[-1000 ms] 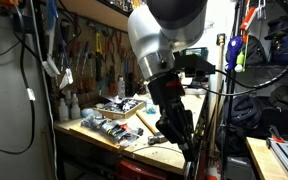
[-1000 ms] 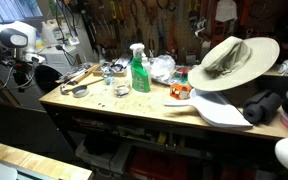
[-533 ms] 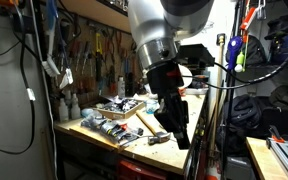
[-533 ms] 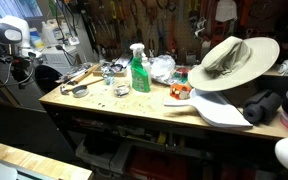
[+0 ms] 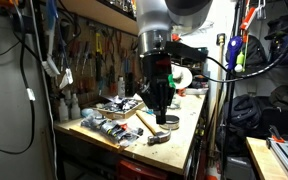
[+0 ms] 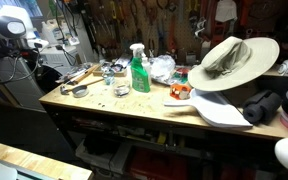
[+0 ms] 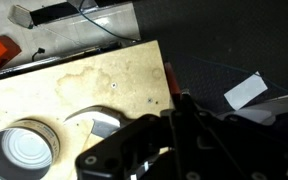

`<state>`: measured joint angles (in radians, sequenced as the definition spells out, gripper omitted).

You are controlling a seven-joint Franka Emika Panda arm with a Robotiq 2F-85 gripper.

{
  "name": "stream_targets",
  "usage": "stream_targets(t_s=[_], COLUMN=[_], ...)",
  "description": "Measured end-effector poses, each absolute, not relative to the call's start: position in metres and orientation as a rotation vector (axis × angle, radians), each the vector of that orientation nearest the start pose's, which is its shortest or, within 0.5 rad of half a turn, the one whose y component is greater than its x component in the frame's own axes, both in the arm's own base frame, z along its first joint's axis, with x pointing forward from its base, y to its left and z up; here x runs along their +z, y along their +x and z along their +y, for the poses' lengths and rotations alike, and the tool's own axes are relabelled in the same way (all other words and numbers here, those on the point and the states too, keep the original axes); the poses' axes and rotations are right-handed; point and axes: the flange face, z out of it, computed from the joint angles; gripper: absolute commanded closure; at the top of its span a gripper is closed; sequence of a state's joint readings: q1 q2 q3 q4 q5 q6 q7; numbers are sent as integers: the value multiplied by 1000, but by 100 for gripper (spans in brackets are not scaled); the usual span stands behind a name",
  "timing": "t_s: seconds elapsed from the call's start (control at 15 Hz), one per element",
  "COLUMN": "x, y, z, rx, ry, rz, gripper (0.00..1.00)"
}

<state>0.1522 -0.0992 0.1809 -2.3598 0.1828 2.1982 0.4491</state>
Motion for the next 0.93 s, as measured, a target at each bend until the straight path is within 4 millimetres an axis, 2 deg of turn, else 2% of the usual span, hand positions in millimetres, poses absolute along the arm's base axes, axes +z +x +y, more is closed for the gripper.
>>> stream_targets(t_s=[0.53, 0.93], x=[370, 352], y=[478, 492], z=[123, 91], rx=[-17, 10], ry=[-2976, -2957], rz=[549, 648], gripper=[99, 99])
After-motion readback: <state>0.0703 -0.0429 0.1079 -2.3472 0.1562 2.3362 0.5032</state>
